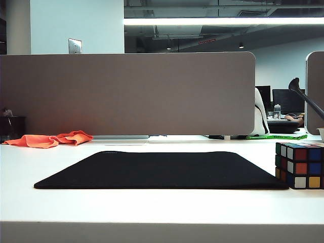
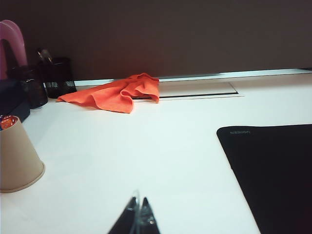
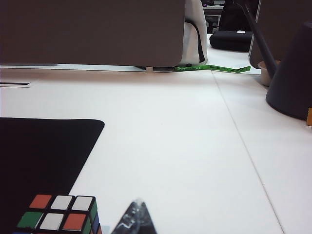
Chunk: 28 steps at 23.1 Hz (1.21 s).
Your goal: Pick up the cube on the right side of the mouse pad, then place it in the center of the mouse pad.
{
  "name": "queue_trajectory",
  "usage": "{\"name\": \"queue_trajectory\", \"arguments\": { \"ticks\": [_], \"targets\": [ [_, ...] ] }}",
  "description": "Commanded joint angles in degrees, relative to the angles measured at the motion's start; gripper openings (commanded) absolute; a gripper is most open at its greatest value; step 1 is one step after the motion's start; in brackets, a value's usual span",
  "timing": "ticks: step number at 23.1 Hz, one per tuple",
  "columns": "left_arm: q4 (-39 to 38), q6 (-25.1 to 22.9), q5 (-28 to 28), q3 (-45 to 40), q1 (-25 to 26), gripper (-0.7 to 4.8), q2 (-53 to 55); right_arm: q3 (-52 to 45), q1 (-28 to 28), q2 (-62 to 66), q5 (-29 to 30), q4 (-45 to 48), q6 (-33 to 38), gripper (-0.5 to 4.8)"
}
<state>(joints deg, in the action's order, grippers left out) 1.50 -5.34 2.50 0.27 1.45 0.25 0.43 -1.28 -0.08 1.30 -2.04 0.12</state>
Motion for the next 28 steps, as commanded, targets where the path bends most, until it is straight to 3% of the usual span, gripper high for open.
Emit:
{"name": "queue_trajectory", "arguments": {
  "ticks": [1,10,12,16,19,23,28],
  "targets": [
    [0.77,0.17,0.5,0.15,-0.07,-0.05,0.04,-0.07,-0.02,-0.04,0.15,0.7,-0.15,-0.05],
    [0.77,0.2,0.57,0.15,-0.07,-0.06,0.04,-0.07,-0.02,-0.04,0.15,0.74,-0.15,-0.05],
    [0.9,0.24,2.75,0.15,-0.07,-0.06,0.04,-0.07,-0.02,-0.04,0.13,1.11,-0.15,-0.05],
    [2.23,0.22,14.53,0.17,-0.07,-0.06,0.04,-0.07,-0.02,-0.04,-0.13,3.37,-0.15,-0.05],
    [5.09,0.26,28.5,0.17,-0.09,-0.06,0.04,0.13,-0.02,-0.04,-0.28,8.98,-0.13,-0.05],
    [5.18,1.38,30.8,0.26,-0.11,-0.06,0.04,1.16,-0.02,-0.02,-0.33,11.5,-0.13,-0.05],
    [5.01,1.53,38.21,0.24,-0.13,-0.06,0.04,8.04,-0.09,0.28,-4.17,4.07,-0.15,-0.05]
  ]
}}
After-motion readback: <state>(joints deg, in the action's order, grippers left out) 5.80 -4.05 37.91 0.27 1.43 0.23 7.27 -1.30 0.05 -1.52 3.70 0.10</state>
